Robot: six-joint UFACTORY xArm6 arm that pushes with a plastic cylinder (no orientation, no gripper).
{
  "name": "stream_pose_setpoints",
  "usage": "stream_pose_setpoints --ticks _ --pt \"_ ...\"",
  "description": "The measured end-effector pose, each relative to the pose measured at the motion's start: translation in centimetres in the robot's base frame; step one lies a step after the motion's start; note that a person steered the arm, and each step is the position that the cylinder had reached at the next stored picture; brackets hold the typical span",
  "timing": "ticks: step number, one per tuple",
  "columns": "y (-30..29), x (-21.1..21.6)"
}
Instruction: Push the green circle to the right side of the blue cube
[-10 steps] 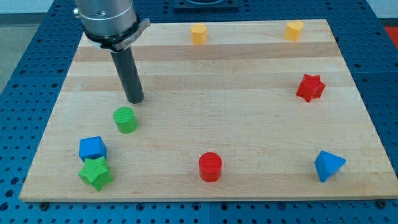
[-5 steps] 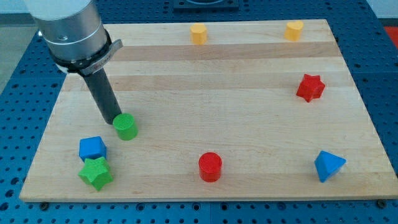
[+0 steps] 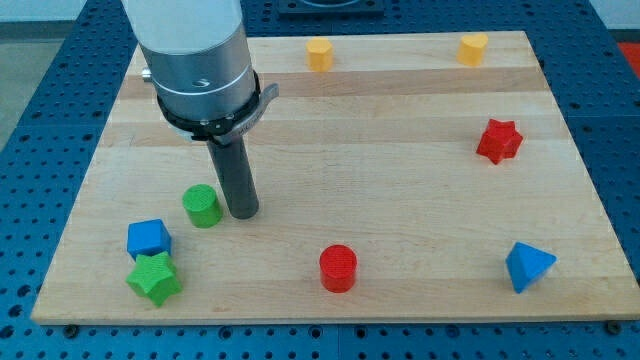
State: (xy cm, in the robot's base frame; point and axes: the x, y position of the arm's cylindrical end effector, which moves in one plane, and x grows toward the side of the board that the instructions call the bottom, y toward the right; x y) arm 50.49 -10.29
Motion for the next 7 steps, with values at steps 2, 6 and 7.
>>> stream_pose_setpoints --ticks 2,6,7 --pt "0.2 -5.2" --pt "-7.2 -0.9" --pt "-8.0 0.0"
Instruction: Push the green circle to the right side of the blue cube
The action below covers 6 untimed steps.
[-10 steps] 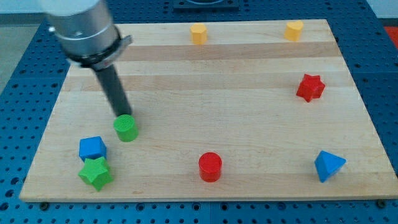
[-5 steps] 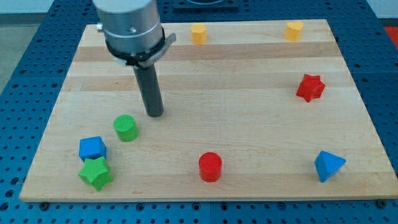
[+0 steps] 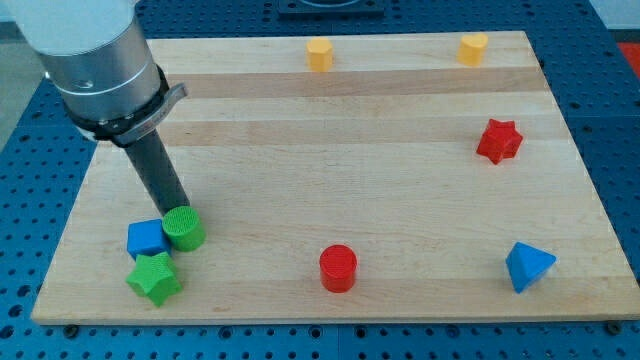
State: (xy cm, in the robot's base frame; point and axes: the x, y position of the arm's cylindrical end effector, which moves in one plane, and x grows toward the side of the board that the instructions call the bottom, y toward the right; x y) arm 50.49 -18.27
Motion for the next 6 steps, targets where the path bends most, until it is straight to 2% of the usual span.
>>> stream_pose_setpoints --ticks 2,3,4,5,6 --pt "-0.8 0.5" --pt "3.2 -1.0" --pt "7.2 -0.4" --pt "7.1 1.3" --pt "6.6 1.4"
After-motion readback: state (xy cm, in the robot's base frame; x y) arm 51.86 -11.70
